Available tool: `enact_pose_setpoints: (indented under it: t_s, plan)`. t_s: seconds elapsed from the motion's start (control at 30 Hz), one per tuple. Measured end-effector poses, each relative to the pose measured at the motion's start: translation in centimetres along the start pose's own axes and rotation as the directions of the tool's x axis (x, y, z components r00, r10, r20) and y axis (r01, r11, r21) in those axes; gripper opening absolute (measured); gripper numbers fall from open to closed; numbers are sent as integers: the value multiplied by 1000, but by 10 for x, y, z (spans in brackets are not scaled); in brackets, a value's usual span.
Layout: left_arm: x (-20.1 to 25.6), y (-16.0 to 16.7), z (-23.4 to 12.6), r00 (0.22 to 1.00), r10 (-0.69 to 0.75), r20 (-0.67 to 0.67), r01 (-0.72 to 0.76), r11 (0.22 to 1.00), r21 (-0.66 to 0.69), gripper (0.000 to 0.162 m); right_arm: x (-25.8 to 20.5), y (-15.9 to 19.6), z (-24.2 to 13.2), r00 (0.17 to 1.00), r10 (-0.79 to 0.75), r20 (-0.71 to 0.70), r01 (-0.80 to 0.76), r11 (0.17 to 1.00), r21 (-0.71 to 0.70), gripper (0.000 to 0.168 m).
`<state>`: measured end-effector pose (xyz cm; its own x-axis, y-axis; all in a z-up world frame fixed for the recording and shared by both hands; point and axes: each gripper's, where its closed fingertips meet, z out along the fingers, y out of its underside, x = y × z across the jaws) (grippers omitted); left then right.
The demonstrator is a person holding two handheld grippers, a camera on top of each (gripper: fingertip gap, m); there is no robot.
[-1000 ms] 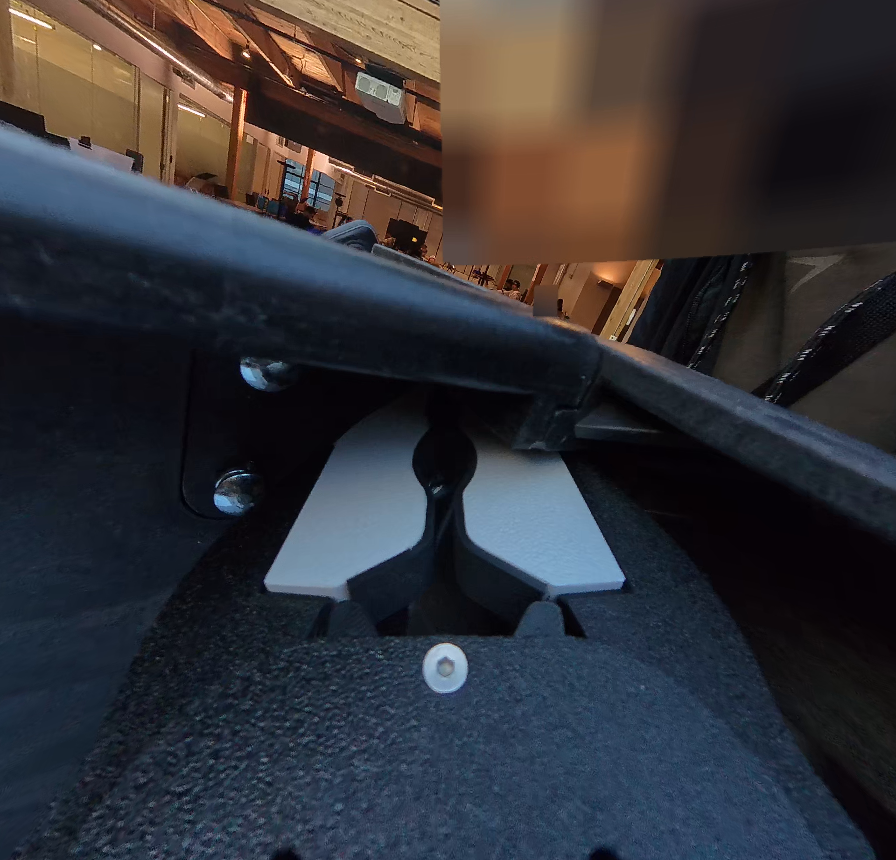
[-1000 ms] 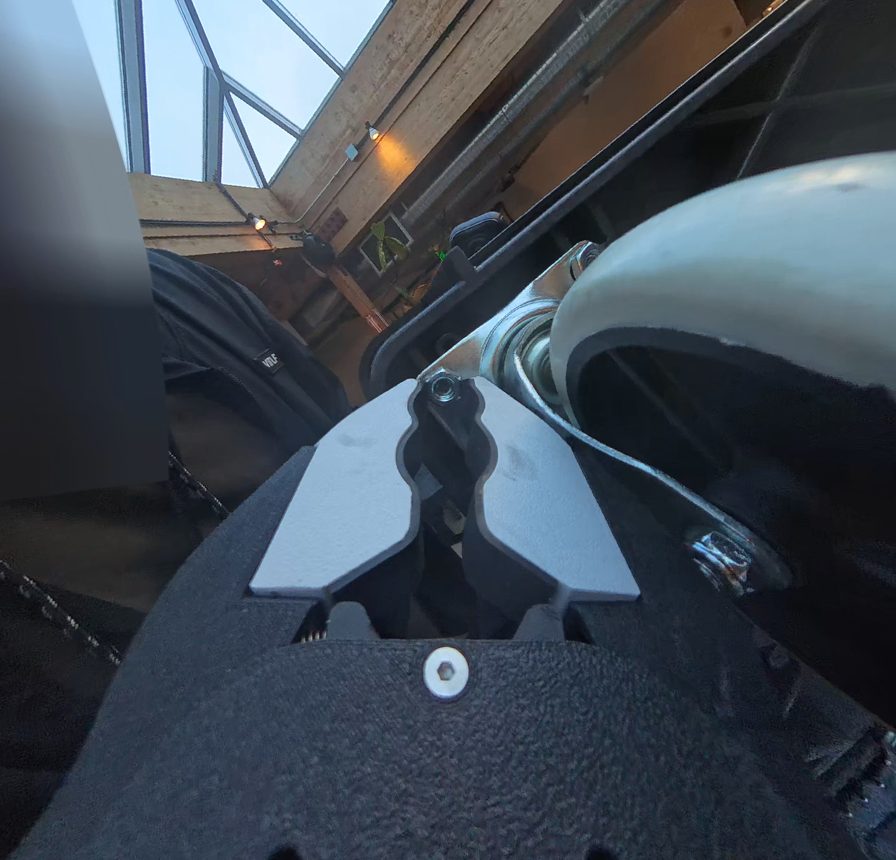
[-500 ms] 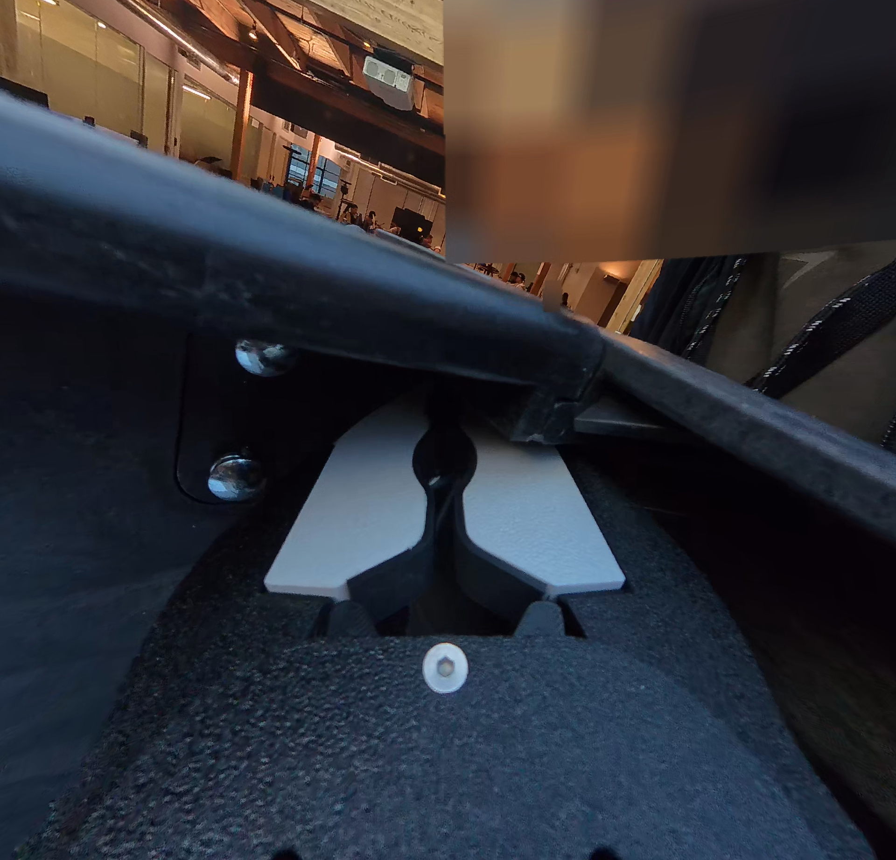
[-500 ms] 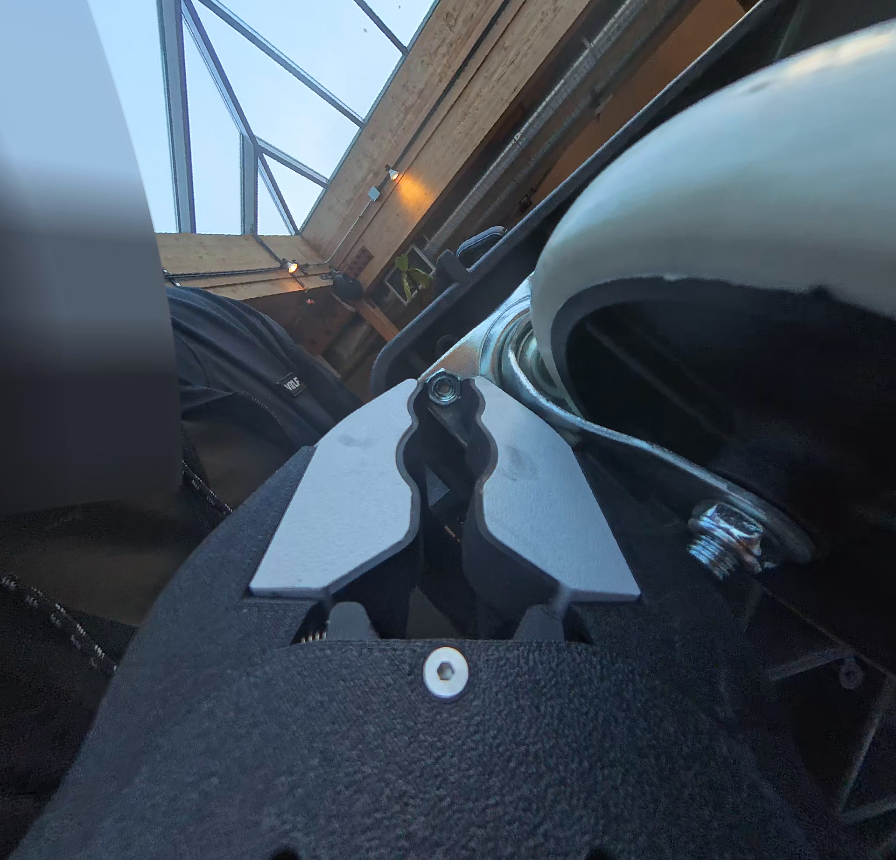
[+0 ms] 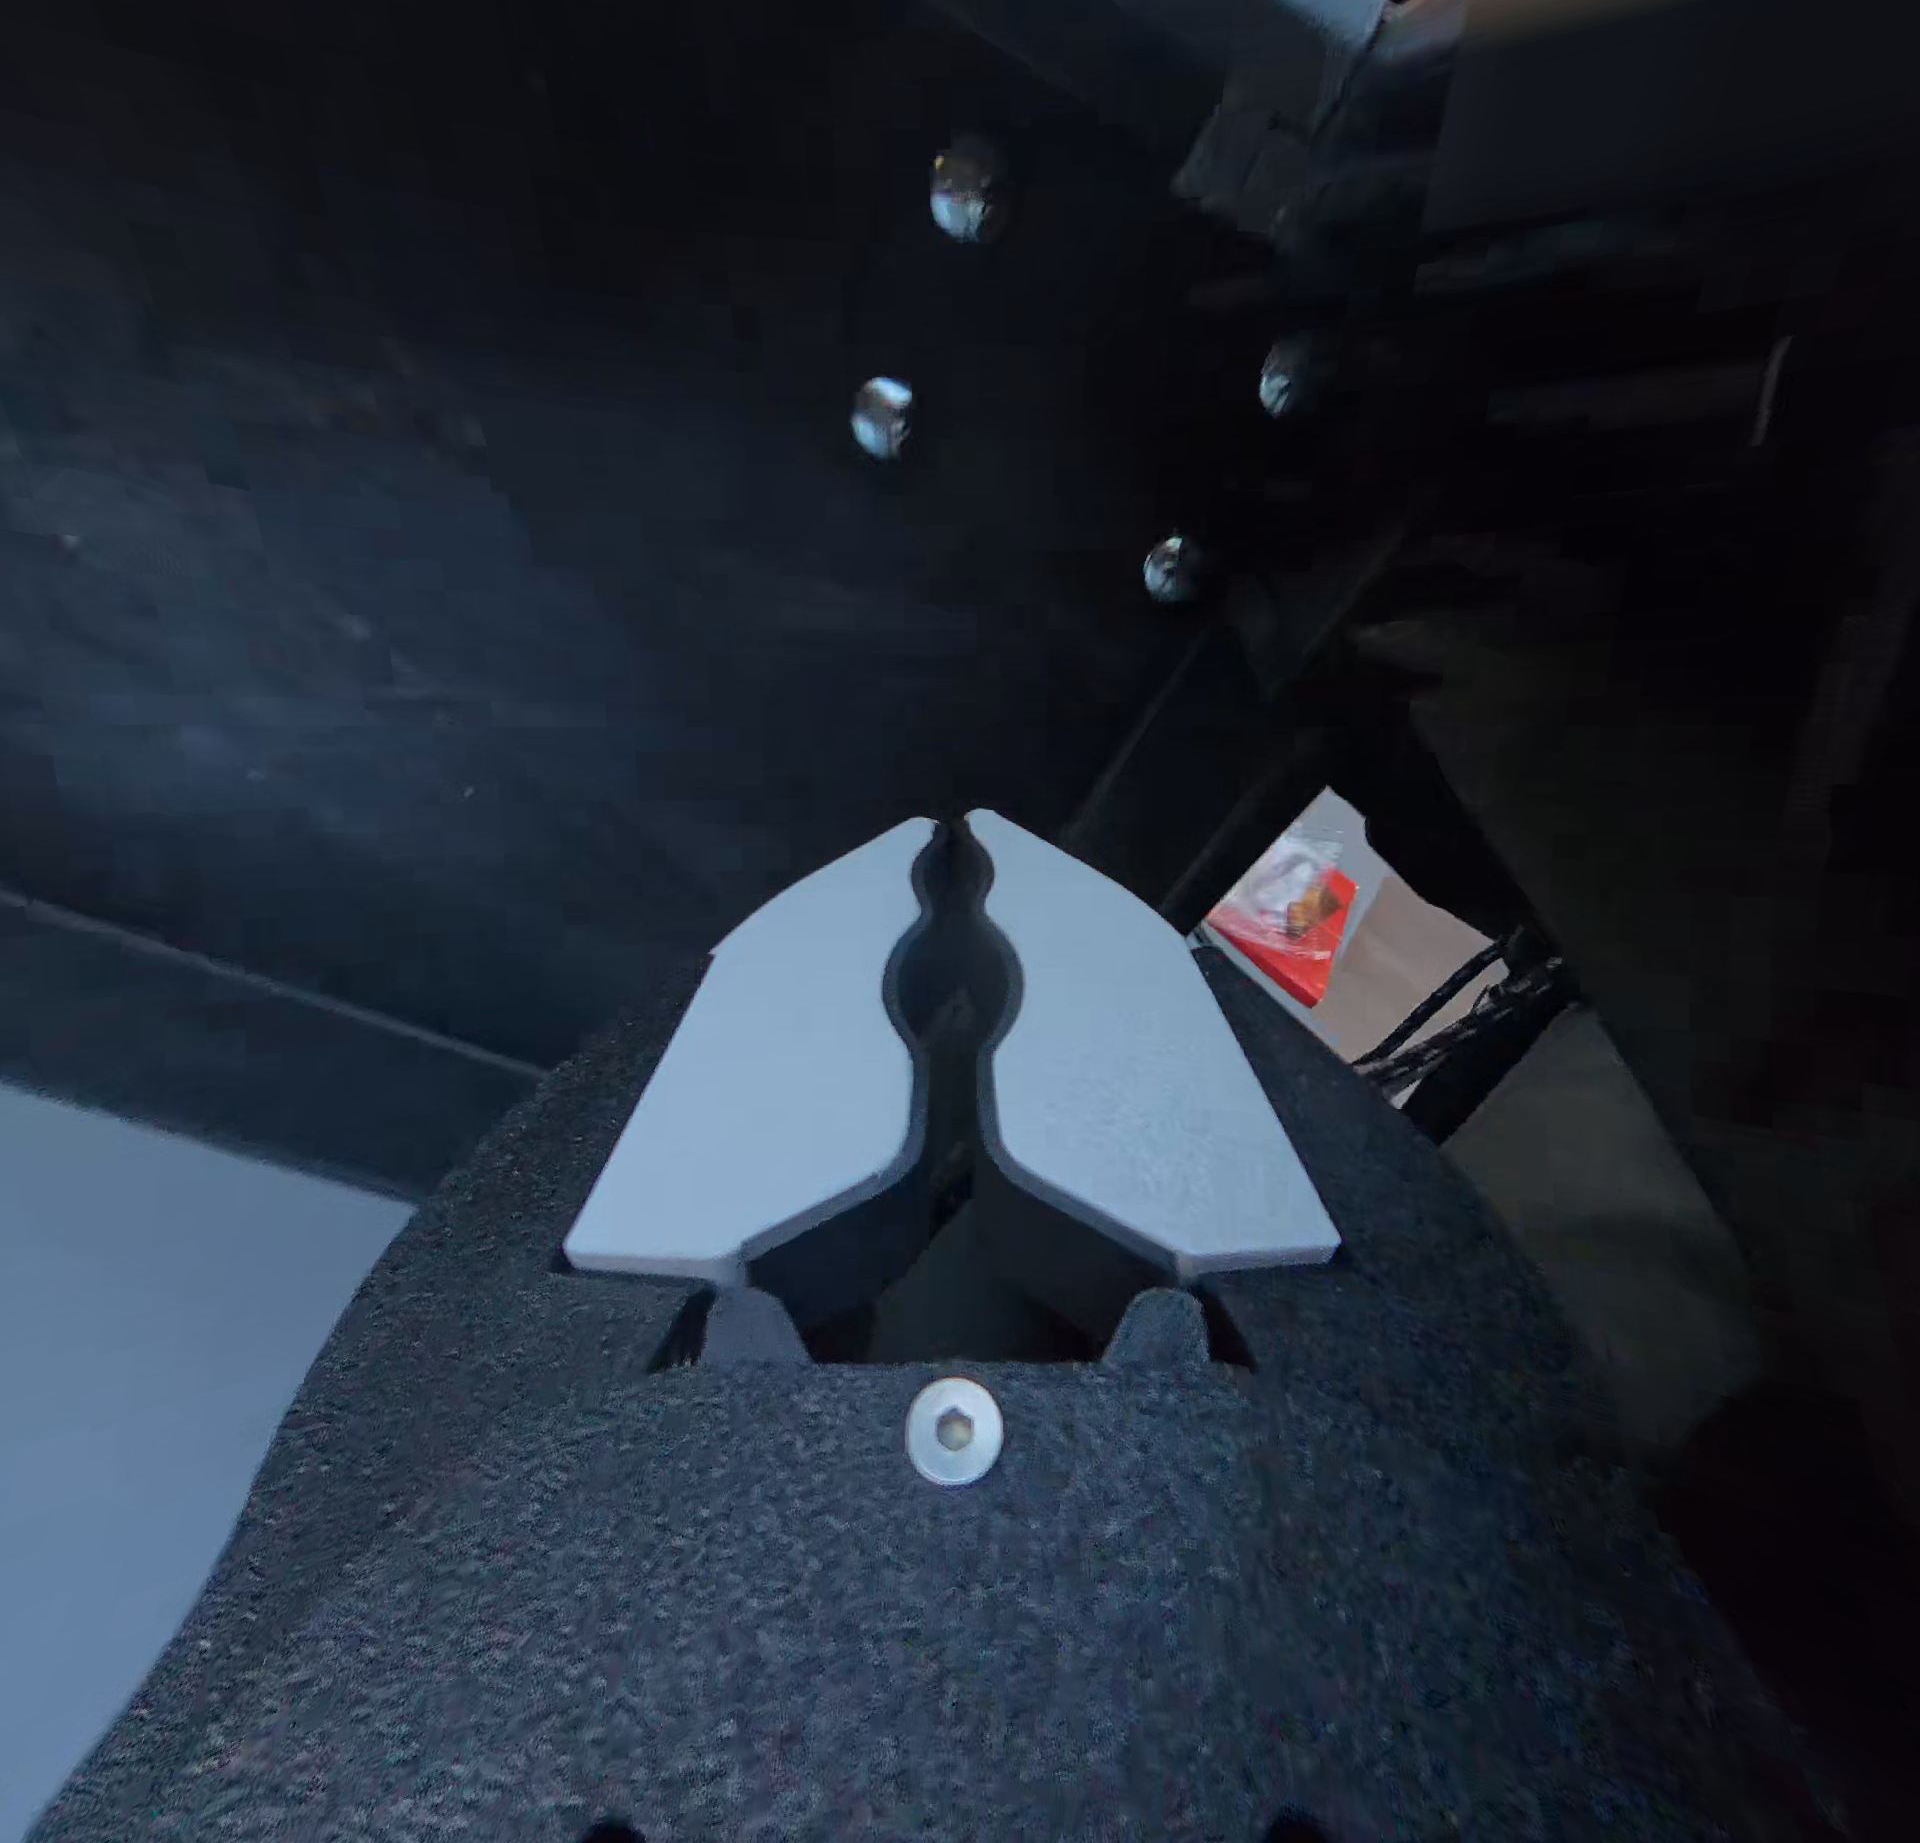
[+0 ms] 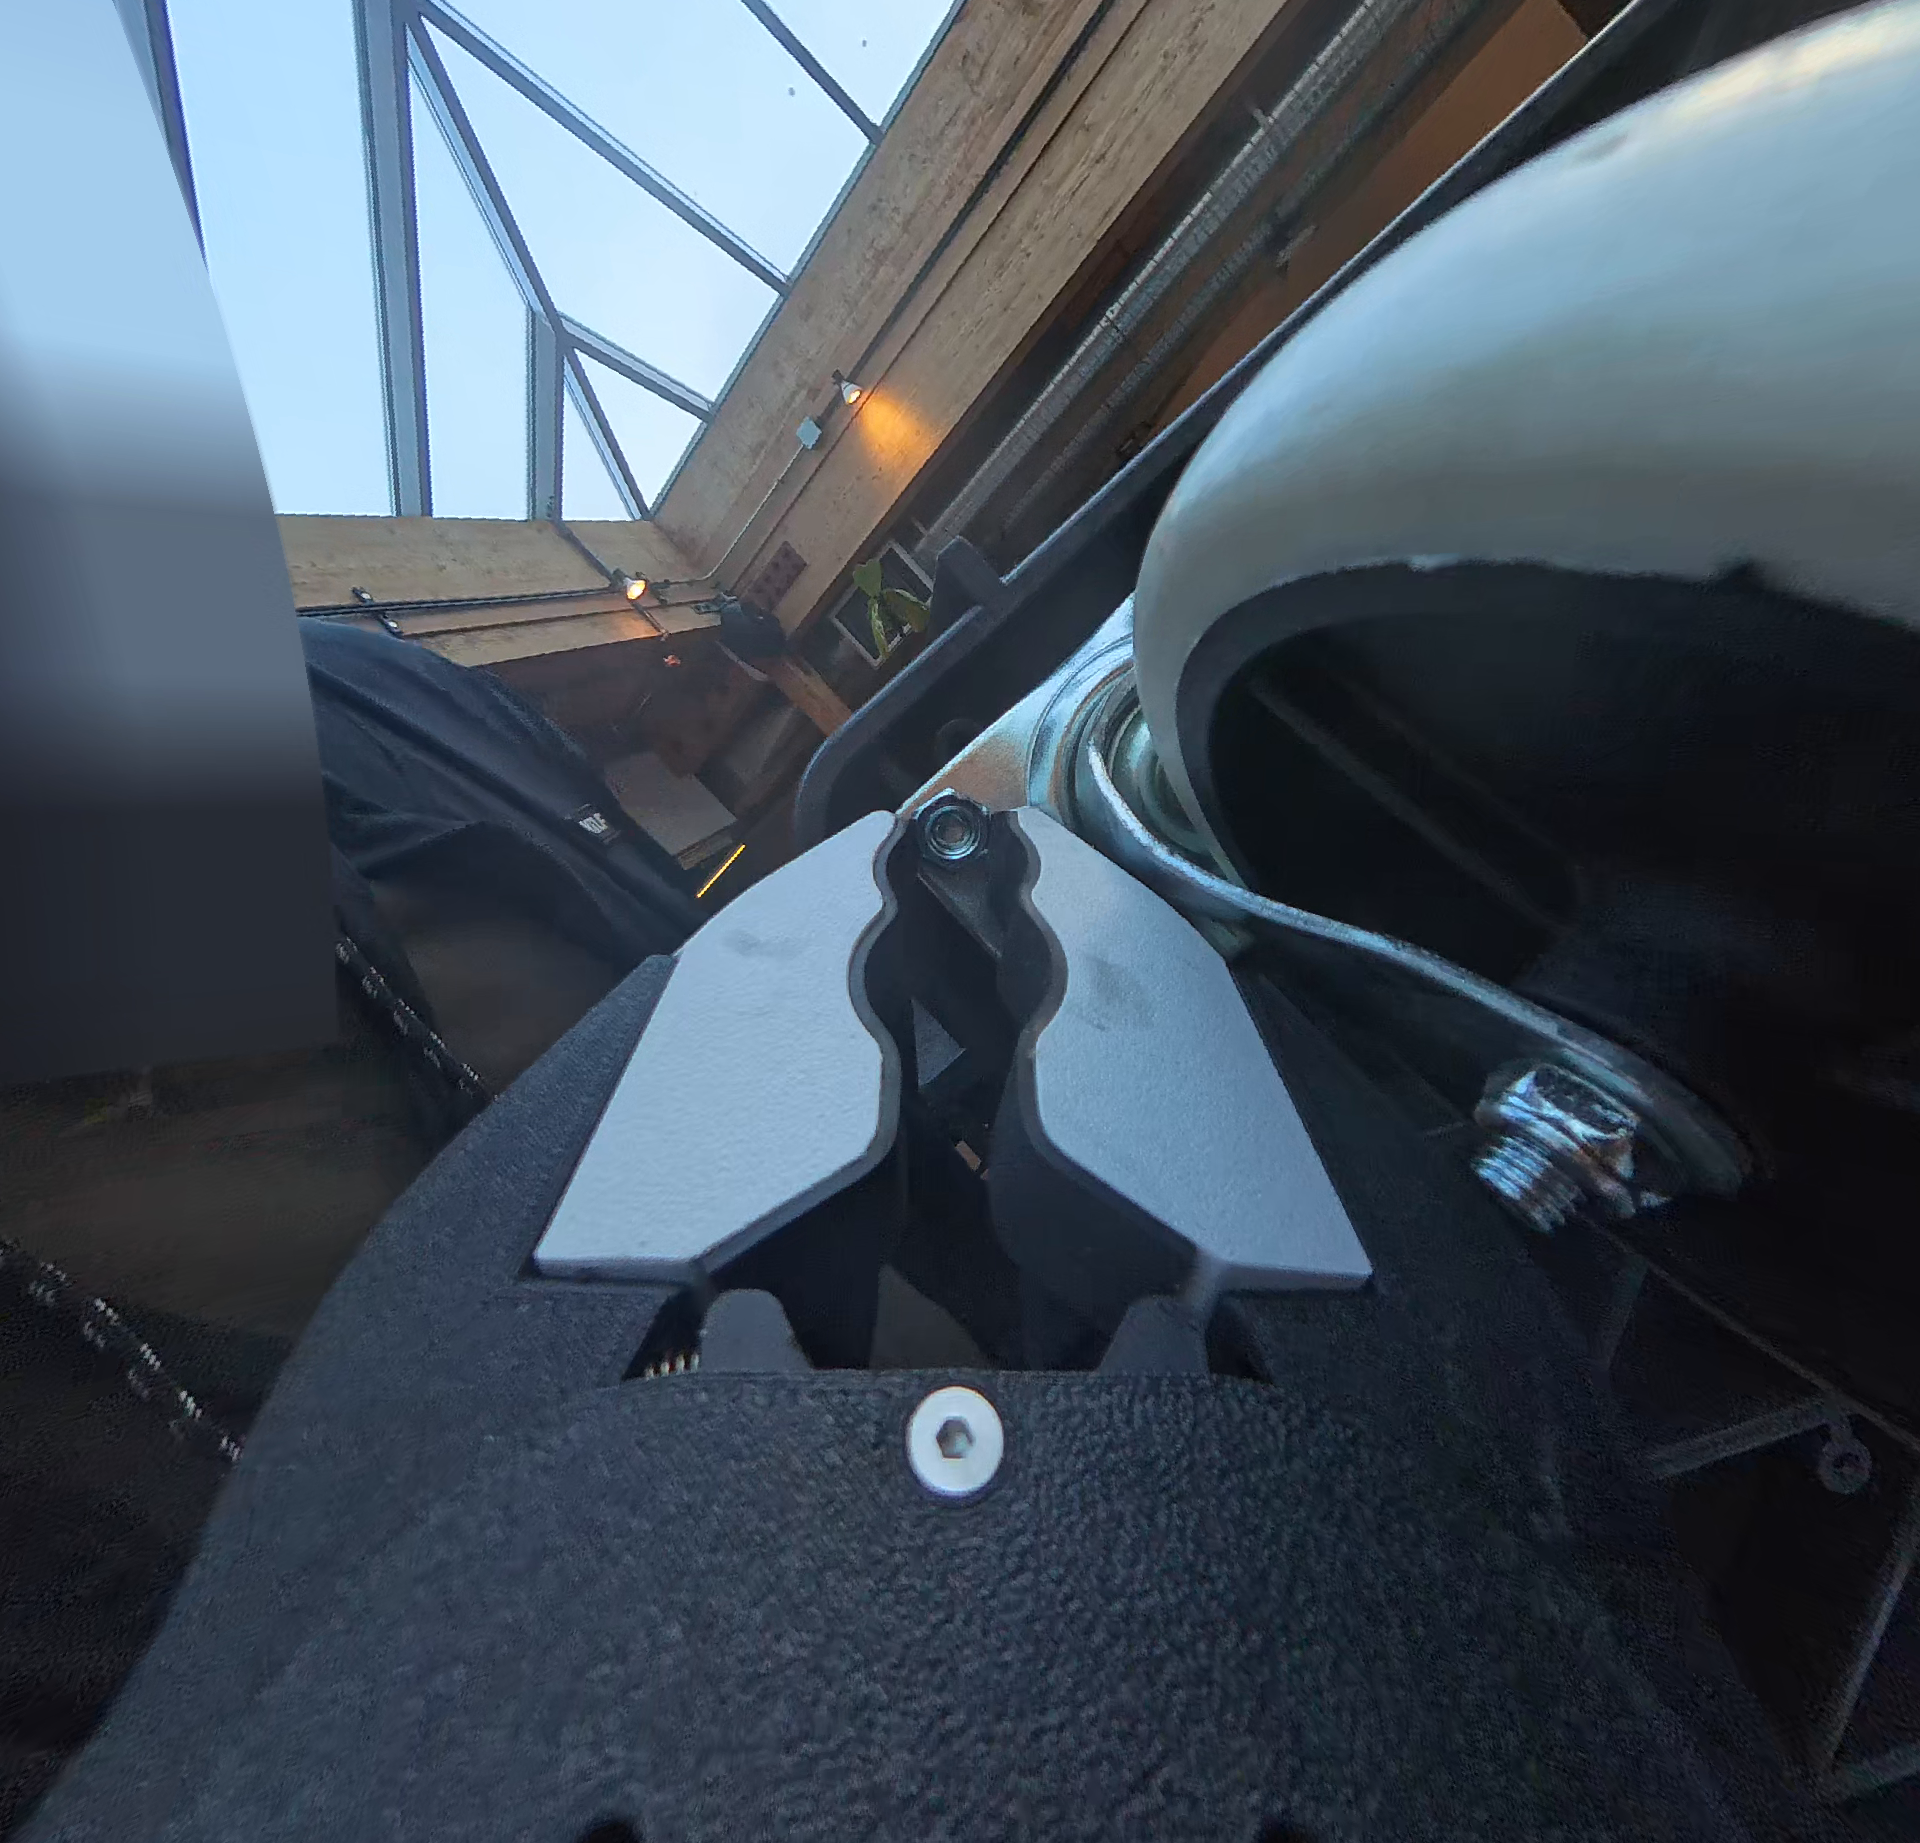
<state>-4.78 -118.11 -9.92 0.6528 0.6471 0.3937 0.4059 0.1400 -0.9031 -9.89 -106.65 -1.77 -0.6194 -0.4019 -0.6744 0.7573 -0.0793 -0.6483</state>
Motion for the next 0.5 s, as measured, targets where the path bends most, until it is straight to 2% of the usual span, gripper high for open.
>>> enact_pose_setpoints:
  t_s: [0.13,0.2,0.27,0.4,0.5]
  plan:
    - [-1,45,-34,969,-143,199,151,988,-24,0,0,0,0,1000,-5,1,5,1000,7,18]
    - [7,79,-47,950,-215,227,241,966,-97,0,0,0,0,1000,-6,1,6,1000,12,18]
    - [17,114,-62,939,-226,258,277,944,-179,0,0,0,0,1000,-4,3,4,1000,15,17]
    - [38,162,-83,951,-174,255,249,920,-303,0,0,0,0,1000,-4,6,4,1000,12,17]
    - [65,166,-86,987,-59,151,115,912,-393,0,0,0,0,1000,16,-6,-16,1000,8,17]
